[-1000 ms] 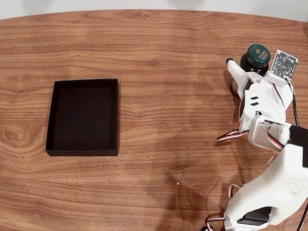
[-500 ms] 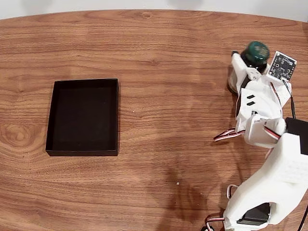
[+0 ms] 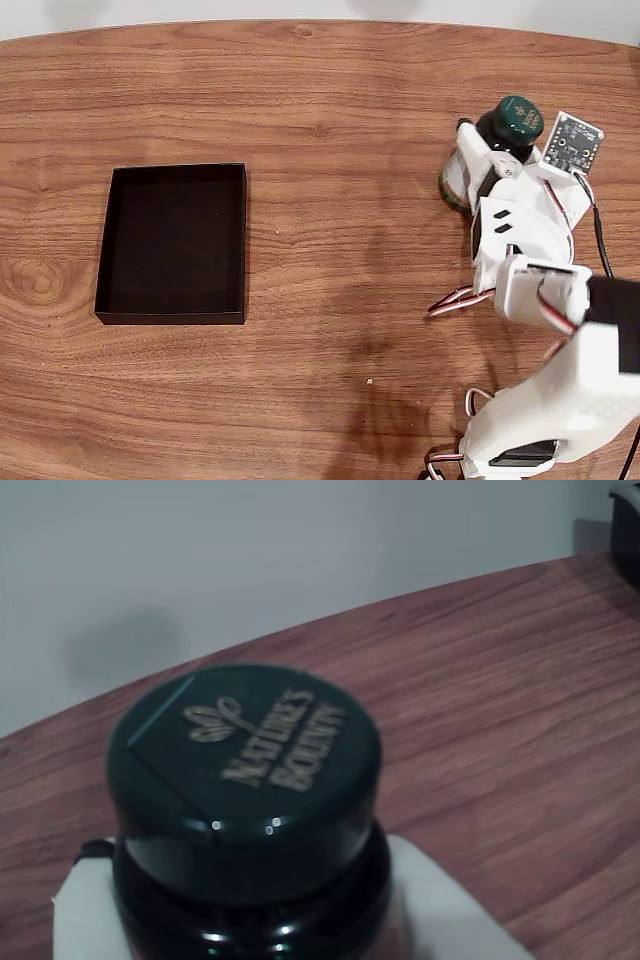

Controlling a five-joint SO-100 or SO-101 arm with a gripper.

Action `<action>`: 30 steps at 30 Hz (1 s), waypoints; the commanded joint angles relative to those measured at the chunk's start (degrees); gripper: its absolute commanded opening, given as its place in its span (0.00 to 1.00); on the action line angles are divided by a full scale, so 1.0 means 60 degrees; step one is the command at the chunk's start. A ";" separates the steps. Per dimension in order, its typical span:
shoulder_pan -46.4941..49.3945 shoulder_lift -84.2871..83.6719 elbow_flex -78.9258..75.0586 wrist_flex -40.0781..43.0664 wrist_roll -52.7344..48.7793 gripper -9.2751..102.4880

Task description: Pick up the pill bottle and place it in the black box.

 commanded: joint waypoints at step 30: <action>-0.5083 0.6504 0.1860 0.2065 0.1992 0.23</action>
